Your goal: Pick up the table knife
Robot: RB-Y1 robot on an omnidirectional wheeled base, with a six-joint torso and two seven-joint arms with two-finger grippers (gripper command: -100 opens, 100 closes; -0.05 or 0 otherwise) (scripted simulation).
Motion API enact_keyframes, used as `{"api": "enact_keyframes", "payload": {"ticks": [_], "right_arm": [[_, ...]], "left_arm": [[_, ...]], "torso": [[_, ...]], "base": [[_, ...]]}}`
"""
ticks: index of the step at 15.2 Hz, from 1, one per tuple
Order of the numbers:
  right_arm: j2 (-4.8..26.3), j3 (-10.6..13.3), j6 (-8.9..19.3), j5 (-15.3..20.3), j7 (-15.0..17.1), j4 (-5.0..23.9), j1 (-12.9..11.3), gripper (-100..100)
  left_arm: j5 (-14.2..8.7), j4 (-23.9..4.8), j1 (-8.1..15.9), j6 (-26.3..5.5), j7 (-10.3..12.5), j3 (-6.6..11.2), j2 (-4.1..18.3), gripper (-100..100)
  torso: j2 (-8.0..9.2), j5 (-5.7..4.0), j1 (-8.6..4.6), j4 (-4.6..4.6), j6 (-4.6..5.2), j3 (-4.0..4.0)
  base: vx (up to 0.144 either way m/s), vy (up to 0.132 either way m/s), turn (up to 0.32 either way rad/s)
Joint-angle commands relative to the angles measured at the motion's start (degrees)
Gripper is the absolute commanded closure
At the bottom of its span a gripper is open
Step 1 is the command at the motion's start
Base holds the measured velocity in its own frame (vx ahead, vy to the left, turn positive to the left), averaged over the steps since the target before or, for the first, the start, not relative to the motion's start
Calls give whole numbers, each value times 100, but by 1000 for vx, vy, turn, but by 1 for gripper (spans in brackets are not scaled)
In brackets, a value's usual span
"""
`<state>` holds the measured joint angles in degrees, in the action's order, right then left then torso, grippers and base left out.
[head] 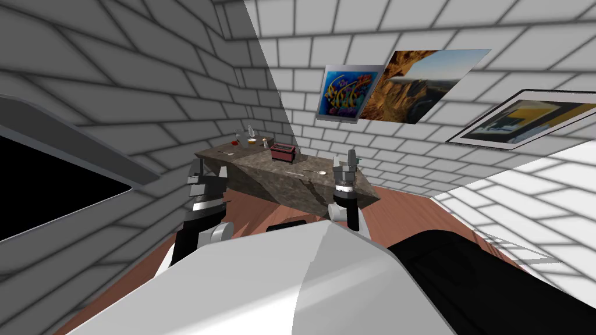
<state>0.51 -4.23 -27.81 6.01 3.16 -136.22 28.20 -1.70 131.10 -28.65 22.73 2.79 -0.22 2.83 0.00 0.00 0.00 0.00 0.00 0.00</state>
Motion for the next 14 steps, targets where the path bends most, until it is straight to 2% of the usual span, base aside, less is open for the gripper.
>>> {"api": "enact_keyframes", "payload": {"ticks": [1, 2, 3, 7, 8, 9, 10, 11, 12, 13, 14], "right_arm": [[202, -30, -2, 60, 2, 74, -3, -100], [355, -59, -6, 123, 5, 149, -6, -100], [355, -59, -6, 123, 5, 149, -6, -100], [895, -185, -39, 436, 26, 503, -12, -100], [898, -185, -39, 436, 26, 503, -12, -100], [1101, -236, -58, 577, 38, 657, -11, -100], [1102, -236, -58, 577, 38, 657, -11, -100], [1316, -290, -80, 736, 52, 827, -9, -100], [1318, -290, -80, 736, 52, 827, -9, -100], [1529, -347, -106, 908, 69, 1009, -5, -100], [1543, -347, -106, 908, 69, 1009, -5, -100]], "left_arm": [[0, 0, 0, 0, 0, 0, 0, 0], [0, 0, 0, 0, 0, 0, 0, 0], [0, 0, 0, 0, 0, -1, 0, 0], [0, 0, 0, 0, 0, -1, -1, 0], [0, 0, 0, 0, 0, -1, -1, 0], [0, 0, 0, 0, 0, -1, -1, 0], [0, 0, 0, 0, 0, -1, -1, 0], [0, 0, 0, 0, 0, -1, -1, 0], [0, 0, 0, 0, 0, -1, -1, 0], [0, 0, 0, 0, 0, -1, -1, 0], [0, 0, 0, 0, 0, -1, -1, 0]], "torso": [[0, 0, 0, 0, 0, 0], [0, 0, 3, 0, -1, 0], [-1, 2, 12, 0, -1, -1], [-9, 7, 33, -2, -2, -5], [-12, 8, 38, -3, -3, -7], [-13, 9, 38, -3, -2, -8], [-14, 8, 36, -3, -3, -8], [-12, 8, 33, -3, -2, -7], [-10, 7, 33, -3, -3, -6], [-10, 8, 34, -2, -2, -6], [-11, 8, 38, -3, -3, -6]], "base": [[1, 17, 33], [4, 50, 75], [6, 60, 56], [23, 86, 91], [32, 92, 78], [33, 83, 117], [23, 73, 96], [16, 81, 117], [21, 85, 104], [28, 99, 144], [27, 99, 109]]}}
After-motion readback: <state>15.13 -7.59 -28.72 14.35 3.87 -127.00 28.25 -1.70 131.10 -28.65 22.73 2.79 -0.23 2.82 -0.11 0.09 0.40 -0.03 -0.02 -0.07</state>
